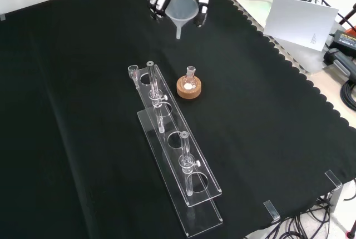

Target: Put the funnel back on the funnel stand.

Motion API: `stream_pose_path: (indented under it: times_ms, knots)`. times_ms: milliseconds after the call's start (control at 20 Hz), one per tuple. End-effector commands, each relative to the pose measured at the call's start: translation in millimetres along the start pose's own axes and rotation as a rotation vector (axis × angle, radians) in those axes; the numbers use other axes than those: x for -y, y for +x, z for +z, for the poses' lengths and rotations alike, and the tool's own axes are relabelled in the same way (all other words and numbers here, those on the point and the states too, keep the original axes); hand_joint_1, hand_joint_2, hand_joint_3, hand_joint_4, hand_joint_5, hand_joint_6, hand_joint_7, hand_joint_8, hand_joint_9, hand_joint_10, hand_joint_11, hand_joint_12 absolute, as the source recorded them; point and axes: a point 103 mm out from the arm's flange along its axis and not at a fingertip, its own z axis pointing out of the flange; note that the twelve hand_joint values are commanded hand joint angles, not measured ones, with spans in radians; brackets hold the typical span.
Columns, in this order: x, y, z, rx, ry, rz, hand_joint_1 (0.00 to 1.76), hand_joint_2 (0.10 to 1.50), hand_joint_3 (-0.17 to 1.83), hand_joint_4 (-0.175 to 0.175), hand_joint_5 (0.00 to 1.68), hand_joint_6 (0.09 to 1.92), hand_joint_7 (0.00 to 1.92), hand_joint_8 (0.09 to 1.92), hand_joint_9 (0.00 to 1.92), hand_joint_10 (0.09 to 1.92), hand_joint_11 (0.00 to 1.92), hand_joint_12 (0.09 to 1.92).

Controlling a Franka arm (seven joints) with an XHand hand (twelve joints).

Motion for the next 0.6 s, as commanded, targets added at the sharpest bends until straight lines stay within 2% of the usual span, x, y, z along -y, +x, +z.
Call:
stream_pose_path:
  times_ms: [50, 600]
  knots:
    - [-19, 0, -16, -0.048, -0.043, -0.016, 1.04, 1.04, 0.06, 0.175, 1.05, 0.90, 0.65, 0.73, 1.13, 0.38, 0.85, 1.09]
    - [-64, 13, -8, -0.098, -0.051, -0.050, 1.04, 1.04, 0.05, 0.175, 1.05, 0.90, 0.65, 0.73, 1.13, 0.38, 0.85, 1.09]
